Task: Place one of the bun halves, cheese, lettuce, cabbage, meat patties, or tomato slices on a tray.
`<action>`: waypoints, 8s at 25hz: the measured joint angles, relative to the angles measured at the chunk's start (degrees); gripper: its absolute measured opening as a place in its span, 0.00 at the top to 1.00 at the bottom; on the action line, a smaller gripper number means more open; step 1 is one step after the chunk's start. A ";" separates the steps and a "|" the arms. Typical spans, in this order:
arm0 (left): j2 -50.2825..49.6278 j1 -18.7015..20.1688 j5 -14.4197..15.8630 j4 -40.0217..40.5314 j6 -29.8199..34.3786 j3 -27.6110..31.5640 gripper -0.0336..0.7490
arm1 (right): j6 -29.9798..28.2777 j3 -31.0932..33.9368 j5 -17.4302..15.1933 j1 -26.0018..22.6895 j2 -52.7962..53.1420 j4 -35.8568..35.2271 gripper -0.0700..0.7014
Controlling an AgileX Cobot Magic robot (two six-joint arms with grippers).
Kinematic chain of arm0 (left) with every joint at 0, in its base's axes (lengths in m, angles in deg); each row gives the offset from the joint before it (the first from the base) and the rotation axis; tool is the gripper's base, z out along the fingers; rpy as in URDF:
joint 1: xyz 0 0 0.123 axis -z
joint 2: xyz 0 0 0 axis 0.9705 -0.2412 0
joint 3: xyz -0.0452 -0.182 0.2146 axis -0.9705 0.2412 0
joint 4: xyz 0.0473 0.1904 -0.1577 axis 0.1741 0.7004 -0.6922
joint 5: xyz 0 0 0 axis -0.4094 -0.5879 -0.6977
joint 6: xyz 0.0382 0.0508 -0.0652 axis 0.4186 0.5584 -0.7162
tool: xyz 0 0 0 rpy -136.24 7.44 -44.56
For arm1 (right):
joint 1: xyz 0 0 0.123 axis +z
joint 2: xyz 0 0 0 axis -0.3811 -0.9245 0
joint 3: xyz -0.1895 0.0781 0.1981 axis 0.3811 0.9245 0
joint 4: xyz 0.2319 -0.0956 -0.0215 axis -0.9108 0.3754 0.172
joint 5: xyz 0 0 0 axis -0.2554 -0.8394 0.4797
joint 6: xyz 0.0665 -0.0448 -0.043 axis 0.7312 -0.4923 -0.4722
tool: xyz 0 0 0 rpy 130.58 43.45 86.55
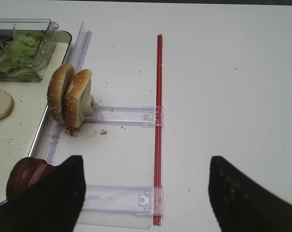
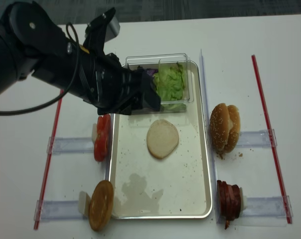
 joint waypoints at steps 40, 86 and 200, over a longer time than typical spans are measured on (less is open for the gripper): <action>0.12 0.00 14.26 42.93 -22.77 0.00 0.26 | 0.00 0.00 0.00 0.00 0.00 0.00 0.19; 0.24 -24.83 17.18 43.16 -11.77 0.00 0.26 | 0.10 0.00 0.00 0.00 0.00 0.00 0.19; 84.21 -25.28 16.01 40.27 -10.60 34.59 0.26 | 0.00 0.00 -0.04 0.00 0.00 0.00 0.19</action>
